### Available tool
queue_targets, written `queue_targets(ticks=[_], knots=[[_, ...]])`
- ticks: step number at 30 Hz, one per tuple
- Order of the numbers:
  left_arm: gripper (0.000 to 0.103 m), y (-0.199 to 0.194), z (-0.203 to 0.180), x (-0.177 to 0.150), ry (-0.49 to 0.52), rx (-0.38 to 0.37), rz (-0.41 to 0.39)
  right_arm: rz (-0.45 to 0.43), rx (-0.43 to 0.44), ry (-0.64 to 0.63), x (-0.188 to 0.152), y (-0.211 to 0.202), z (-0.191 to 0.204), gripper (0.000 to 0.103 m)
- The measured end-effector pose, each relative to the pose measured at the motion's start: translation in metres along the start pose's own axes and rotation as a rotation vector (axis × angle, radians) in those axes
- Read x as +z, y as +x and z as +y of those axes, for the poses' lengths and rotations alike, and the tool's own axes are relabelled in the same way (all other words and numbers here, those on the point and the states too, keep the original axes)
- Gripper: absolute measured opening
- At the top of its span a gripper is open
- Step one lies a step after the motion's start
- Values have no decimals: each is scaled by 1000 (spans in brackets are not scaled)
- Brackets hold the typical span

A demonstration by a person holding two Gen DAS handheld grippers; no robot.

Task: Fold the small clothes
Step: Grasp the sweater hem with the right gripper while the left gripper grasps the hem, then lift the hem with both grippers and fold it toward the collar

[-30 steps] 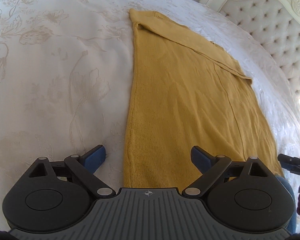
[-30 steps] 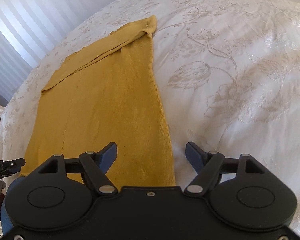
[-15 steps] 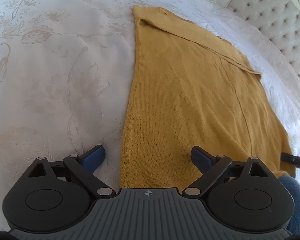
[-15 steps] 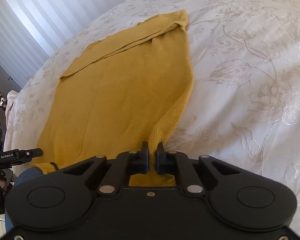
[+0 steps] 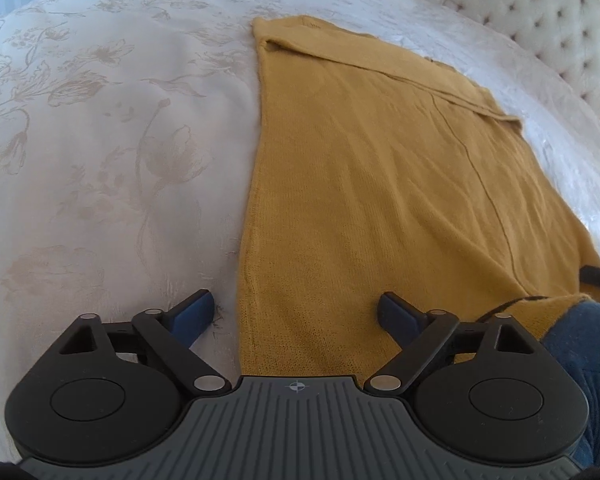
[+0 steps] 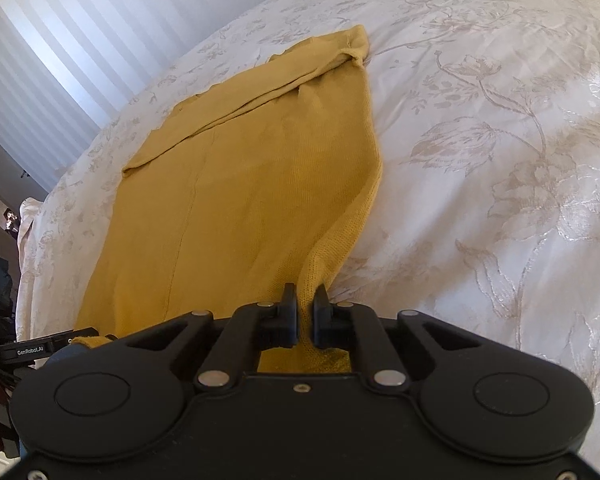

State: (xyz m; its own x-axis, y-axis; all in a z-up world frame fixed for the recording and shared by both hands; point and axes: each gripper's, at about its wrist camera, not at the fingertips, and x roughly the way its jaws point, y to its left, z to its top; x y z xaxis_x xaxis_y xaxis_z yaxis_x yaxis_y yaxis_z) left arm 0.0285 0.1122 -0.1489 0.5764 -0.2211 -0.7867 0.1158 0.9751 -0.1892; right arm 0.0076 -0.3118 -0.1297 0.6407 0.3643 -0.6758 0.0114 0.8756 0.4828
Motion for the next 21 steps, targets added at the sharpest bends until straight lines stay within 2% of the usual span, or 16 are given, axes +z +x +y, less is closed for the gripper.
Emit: queue_targets(ticks=[1, 2, 3, 4, 6, 7, 12, 21], knots=[[66, -2, 2, -1, -11, 8, -9, -1, 3, 2, 0, 0, -1, 15], [59, -4, 4, -1, -23, 17, -17, -3, 7, 5, 0, -1, -2, 15], [44, -6, 7, 0, -34, 17, -24, -5, 10, 8, 0, -1, -3, 15], [27, -7, 10, 1, -41, 0, -25, -7, 13, 11, 0, -1, -4, 15], [6, -9, 17, 1, -74, -51, -20, -8, 20, 16, 0, -1, -5, 15], [6, -9, 20, 2, -103, -78, -22, -11, 23, 16, 0, -2, -5, 15], [5, -19, 25, 9, -166, -110, -73, -71, 67, 34, 10, -11, -2, 15], [5, -38, 18, 74, -195, -154, -230, -203, 152, 67, 70, -21, 6, 14]])
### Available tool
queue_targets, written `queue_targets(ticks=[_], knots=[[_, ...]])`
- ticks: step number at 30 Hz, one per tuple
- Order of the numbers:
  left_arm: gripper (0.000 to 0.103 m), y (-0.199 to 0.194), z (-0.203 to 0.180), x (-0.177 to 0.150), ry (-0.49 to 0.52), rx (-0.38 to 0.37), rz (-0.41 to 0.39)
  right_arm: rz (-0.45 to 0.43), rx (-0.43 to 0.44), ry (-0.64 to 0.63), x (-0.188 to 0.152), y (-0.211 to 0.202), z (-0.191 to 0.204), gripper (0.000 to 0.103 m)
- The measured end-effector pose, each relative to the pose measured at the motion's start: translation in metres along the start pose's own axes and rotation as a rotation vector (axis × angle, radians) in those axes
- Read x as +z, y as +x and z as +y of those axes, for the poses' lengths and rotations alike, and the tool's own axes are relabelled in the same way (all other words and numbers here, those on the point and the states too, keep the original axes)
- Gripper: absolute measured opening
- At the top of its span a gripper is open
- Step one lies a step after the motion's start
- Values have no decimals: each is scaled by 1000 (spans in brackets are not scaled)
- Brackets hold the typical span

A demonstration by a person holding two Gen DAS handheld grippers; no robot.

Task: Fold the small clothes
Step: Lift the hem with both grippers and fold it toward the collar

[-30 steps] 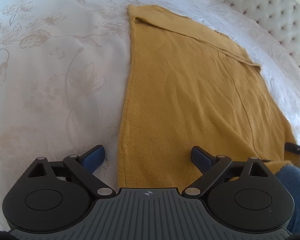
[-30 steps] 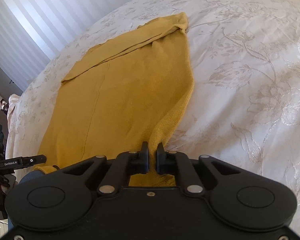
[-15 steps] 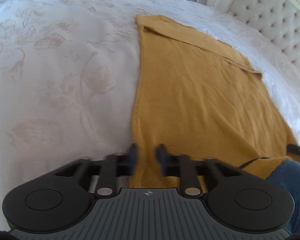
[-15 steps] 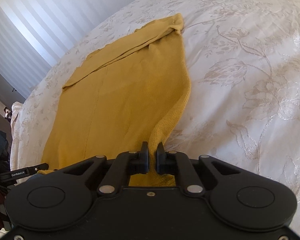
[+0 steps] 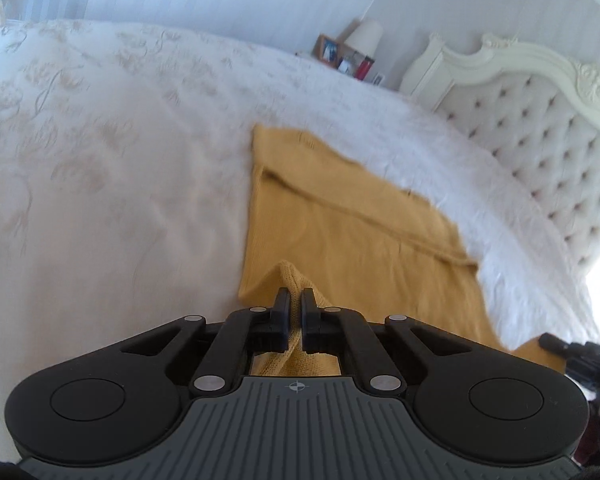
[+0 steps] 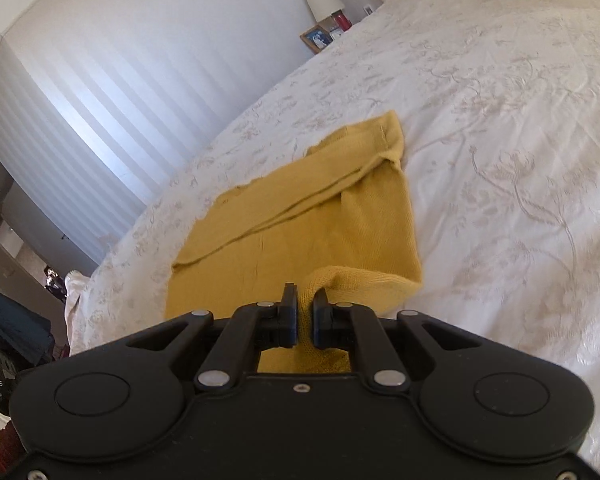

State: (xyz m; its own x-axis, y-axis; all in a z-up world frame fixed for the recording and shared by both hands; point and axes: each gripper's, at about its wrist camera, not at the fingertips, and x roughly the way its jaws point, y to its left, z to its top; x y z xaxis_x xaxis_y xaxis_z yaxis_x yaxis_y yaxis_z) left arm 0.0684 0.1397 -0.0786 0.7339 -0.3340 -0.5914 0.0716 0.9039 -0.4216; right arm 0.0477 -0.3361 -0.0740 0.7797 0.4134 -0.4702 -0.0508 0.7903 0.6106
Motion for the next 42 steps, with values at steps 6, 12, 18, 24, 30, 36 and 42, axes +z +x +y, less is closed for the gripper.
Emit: queue_targets(ticks=[6, 12, 18, 24, 30, 36, 42], knots=[[5, 16, -3, 39, 2, 26, -66, -57, -1, -24, 34, 18, 3, 14], [5, 39, -1, 66, -1, 40, -73, -87, -15, -31, 62, 41, -5, 14], [5, 71, -1, 85, 16, 51, -60, -84, -42, -12, 80, 72, -21, 14], [5, 101, -1, 101, 22, 63, -43, -74, -62, 35, 90, 101, -39, 14], [5, 124, 5, 117, 17, 78, -38, -62, -80, 31, 104, 124, -42, 14], [5, 152, 10, 129, 34, 104, -23, -48, -97, 27, 117, 154, -45, 14], [5, 177, 14, 139, 40, 120, -11, -33, -127, 31, 125, 180, -51, 14]])
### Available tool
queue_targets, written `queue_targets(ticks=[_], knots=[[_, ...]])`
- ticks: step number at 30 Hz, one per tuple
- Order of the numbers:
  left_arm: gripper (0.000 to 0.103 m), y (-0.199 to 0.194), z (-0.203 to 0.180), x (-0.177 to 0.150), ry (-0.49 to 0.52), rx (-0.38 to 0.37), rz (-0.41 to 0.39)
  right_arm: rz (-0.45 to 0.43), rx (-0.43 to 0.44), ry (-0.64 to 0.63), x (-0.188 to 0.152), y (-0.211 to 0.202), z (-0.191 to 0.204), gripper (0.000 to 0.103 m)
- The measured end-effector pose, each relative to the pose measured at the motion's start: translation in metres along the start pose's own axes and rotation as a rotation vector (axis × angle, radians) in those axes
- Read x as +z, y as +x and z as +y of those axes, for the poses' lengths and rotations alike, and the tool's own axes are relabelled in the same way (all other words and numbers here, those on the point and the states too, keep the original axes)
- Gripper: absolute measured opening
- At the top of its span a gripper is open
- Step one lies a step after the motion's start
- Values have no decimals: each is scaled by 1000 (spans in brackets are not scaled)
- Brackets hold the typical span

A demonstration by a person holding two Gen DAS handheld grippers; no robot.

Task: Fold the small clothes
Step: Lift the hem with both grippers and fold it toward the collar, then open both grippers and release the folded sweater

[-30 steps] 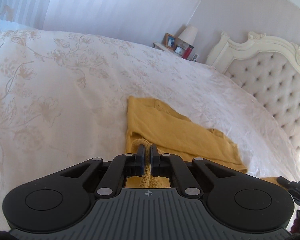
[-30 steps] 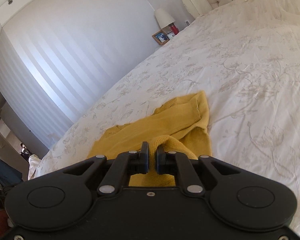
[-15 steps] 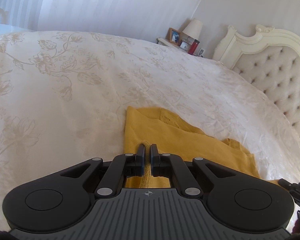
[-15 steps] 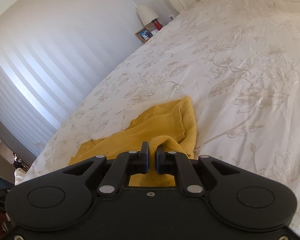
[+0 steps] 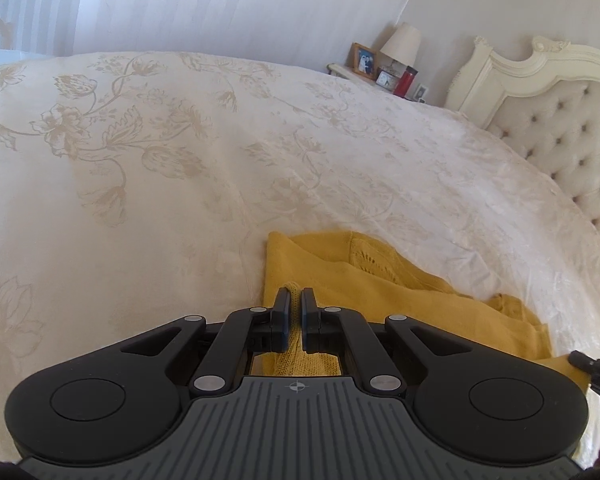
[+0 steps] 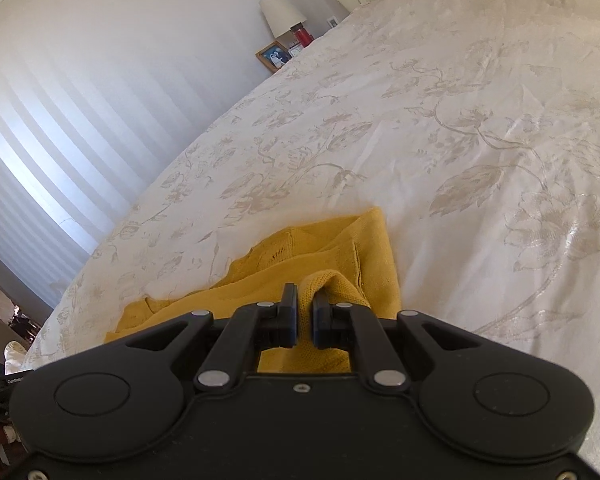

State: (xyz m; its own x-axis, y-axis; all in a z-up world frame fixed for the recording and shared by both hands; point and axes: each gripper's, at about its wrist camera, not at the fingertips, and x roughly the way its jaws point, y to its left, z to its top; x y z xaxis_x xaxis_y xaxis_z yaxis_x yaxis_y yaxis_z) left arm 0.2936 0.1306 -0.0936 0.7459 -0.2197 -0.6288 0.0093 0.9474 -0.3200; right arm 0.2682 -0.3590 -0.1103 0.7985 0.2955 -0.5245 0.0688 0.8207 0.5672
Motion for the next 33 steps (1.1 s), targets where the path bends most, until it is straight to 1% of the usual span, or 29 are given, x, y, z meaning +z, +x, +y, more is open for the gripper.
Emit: queue_targets(ticks=[3, 6, 8, 13, 16, 18, 21, 22, 24, 25, 26, 27, 28, 29, 30, 31, 32, 33], knots=[[5, 9, 1, 4, -7, 5, -3, -1, -12, 14, 3, 10, -5, 14], [5, 21, 0, 5, 5, 25, 13, 9, -33, 17, 3, 19, -9, 14], [6, 28, 1, 3, 14, 25, 22, 20, -38, 19, 2, 24, -12, 15], [6, 31, 2, 4, 14, 8, 14, 16, -6, -17, 0, 20, -10, 15], [6, 31, -2, 10, 39, 5, 5, 14, 12, 14, 9, 19, -10, 14], [6, 31, -5, 15, 26, -7, -9, 3, 21, 37, 16, 19, -9, 14], [6, 33, -5, 25, -22, -16, -20, -7, -1, 50, 25, 24, -9, 14], [6, 35, -5, 26, -25, -8, -17, -1, -21, 56, 26, 28, -10, 14], [7, 44, -6, 28, -8, 32, 2, 19, -61, 77, 27, 36, -16, 15], [8, 47, -5, 27, -2, 37, 13, 32, -76, 84, 25, 39, -20, 15], [8, 48, -4, 26, -1, 37, 14, 36, -74, 82, 23, 40, -22, 16], [8, 45, -2, 25, 1, 42, -7, 29, -65, 74, 22, 38, -22, 18], [10, 39, 0, 25, 6, 43, -34, 10, -57, 52, 20, 33, -20, 19], [13, 33, 1, 25, 9, 44, -63, -17, -55, 21, 17, 26, -16, 28], [28, 24, 3, 24, 9, 40, -100, -48, -57, -19, 15, 18, -11, 49], [42, 15, 3, 23, 14, 36, -137, -82, -69, -68, 12, 11, -5, 61], [49, 6, 2, 21, 27, 32, -167, -115, -82, -120, 9, 3, 2, 82], [67, -4, -1, 17, 55, 27, -187, -145, -90, -175, 5, -5, 9, 83]])
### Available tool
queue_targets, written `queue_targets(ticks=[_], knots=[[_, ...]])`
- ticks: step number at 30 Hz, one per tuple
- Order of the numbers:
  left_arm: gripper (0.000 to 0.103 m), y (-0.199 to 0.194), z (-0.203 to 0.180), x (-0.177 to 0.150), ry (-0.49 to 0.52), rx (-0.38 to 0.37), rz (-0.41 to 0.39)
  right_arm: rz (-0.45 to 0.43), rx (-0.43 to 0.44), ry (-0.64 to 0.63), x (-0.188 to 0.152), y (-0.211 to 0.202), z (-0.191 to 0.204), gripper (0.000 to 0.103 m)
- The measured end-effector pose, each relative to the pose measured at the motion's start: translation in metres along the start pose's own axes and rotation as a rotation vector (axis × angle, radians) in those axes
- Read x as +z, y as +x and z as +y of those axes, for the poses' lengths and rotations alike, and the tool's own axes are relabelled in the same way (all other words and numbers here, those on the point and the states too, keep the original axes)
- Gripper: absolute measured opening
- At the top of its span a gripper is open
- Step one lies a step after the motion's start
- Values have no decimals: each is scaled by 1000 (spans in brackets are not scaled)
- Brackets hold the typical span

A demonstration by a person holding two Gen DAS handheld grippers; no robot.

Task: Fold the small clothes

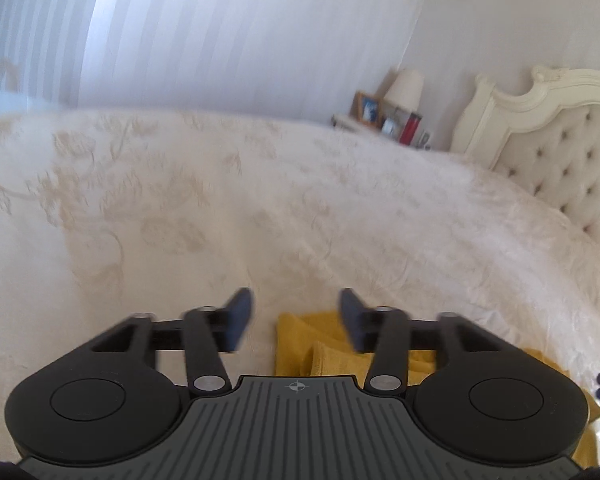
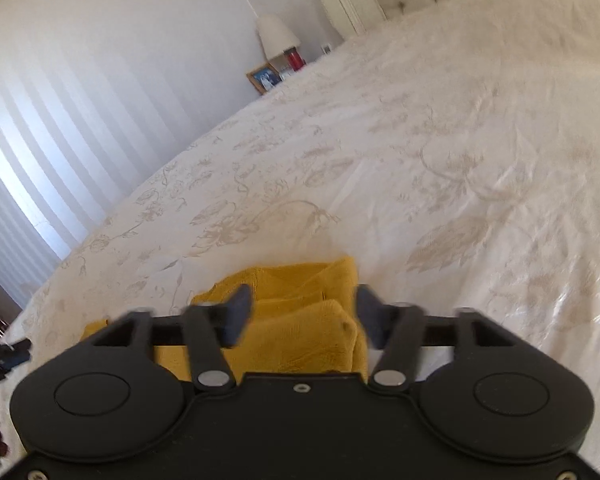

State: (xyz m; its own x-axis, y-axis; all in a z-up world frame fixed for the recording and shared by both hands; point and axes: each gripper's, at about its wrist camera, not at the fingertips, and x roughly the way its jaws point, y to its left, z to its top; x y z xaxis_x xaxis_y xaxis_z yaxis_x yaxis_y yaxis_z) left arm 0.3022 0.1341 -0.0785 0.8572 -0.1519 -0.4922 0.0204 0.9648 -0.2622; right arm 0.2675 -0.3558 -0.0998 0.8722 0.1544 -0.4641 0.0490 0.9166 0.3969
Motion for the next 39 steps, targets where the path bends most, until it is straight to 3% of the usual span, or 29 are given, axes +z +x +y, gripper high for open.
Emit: queue_targets(ticks=[1, 6, 10, 14, 19, 22, 32, 34, 36, 39], knots=[[77, -9, -6, -3, 37, -10, -10, -17, -2, -62, -2, -9, 9, 83], [77, -40, -48, -37, 244, -35, -14, -9, 33, -269, -30, -32, 54, 82], [77, -39, -81, -69, 378, -80, 65, 61, 58, -385, -58, -25, 86, 80], [77, -21, -104, -90, 517, -81, 134, 118, 54, -423, -70, -9, 99, 79], [77, 11, -109, -89, 496, -49, 208, 162, 9, -443, -72, 13, 104, 79], [77, 26, -112, -79, 498, -30, 194, 159, -24, -455, -64, 28, 104, 79], [77, 79, -106, 11, 391, 62, 132, 64, -139, -401, 14, 70, 90, 79], [77, 73, -104, 23, 366, 58, 114, 50, -106, -372, 21, 59, 87, 79], [77, 54, -102, 23, 360, 2, 87, 53, -48, -391, 14, 43, 91, 79], [77, 24, -104, -1, 408, -54, 67, 103, 17, -456, -13, 26, 102, 74]])
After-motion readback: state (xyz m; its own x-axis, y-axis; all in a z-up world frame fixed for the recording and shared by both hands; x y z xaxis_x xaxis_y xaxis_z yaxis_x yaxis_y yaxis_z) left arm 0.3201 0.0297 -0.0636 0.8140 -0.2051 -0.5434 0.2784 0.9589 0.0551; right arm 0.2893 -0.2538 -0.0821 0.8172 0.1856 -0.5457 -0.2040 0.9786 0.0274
